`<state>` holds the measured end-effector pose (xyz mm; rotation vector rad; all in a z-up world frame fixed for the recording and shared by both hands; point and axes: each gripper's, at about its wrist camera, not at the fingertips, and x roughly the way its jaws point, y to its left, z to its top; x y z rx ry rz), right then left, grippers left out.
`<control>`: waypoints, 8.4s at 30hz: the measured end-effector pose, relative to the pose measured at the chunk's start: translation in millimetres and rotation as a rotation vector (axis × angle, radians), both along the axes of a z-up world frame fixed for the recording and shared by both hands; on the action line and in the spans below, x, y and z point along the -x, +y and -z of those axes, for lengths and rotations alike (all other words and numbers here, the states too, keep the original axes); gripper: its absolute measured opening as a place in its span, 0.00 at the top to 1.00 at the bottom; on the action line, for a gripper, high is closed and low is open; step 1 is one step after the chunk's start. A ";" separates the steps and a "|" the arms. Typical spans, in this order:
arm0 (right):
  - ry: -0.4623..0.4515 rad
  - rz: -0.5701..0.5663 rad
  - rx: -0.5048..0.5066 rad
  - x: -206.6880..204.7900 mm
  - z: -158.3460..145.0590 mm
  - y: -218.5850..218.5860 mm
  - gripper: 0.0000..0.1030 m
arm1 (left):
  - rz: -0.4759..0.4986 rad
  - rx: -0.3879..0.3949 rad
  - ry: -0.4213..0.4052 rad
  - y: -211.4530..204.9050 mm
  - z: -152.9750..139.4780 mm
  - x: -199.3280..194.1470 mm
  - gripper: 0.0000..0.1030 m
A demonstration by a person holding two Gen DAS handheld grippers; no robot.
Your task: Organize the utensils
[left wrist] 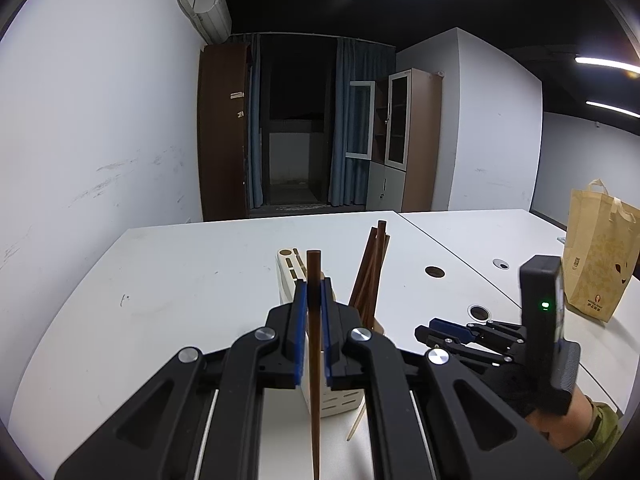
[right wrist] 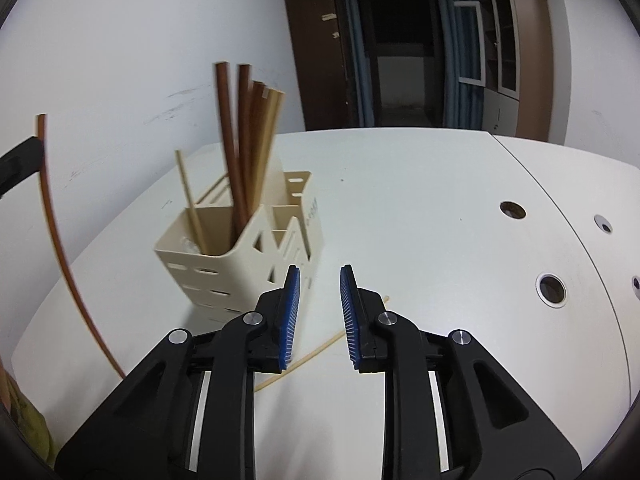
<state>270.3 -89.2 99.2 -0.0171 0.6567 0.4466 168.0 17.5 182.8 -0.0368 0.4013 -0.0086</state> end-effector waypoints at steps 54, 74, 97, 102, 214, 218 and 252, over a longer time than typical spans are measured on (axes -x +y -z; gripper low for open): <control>0.368 0.161 0.253 -143.9 127.7 12.7 0.96 | 0.026 0.026 -0.034 13.5 -7.1 19.0 0.93; 0.175 0.112 0.104 -99.1 58.9 -6.8 0.96 | 0.041 0.026 -0.023 9.3 -7.2 10.1 0.93; -0.263 -0.057 -0.088 15.1 -80.9 11.9 0.96 | 0.027 0.066 -0.138 8.2 -14.4 20.0 0.93; -0.307 -0.073 -0.149 18.8 -84.8 9.4 0.96 | 0.019 0.065 -0.181 6.5 -19.9 19.6 0.93; -0.387 -0.114 -0.170 43.9 4.0 -15.0 0.68 | 0.012 0.025 -0.142 17.9 57.2 12.0 0.59; -0.351 -0.109 -0.164 51.3 3.1 -23.3 0.60 | 0.017 0.043 -0.104 17.8 70.1 23.2 0.55; -0.261 -0.135 -0.064 122.4 51.3 -60.9 0.08 | -0.016 -0.020 -0.003 6.1 134.9 78.2 0.05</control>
